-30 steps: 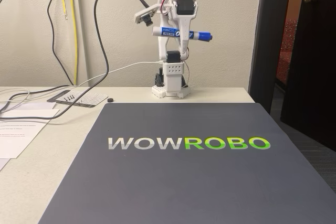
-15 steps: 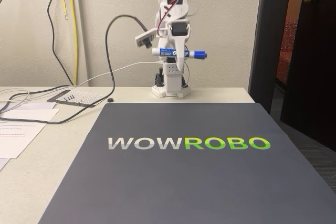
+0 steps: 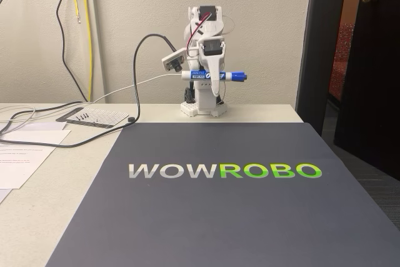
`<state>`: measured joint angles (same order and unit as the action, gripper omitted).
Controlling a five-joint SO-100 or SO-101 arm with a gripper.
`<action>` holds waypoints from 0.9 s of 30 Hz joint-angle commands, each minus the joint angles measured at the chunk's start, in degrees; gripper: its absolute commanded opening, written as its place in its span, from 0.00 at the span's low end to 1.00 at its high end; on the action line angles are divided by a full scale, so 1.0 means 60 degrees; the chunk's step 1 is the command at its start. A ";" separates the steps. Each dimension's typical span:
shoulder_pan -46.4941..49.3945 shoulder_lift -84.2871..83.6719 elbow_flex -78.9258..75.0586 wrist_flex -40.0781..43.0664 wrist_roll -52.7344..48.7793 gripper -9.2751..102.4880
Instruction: Pick up the blue marker.
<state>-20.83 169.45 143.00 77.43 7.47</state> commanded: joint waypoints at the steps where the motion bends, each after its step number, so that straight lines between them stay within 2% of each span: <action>1: 0.0146 0.0454 0.0249 -0.0190 -0.0059 0.08; 8: 0.0161 0.1084 0.0952 -0.0410 -0.0117 0.08; 27: 0.0322 0.0850 0.0674 -0.0249 -0.0322 0.08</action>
<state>-18.72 174.55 148.97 75.67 5.98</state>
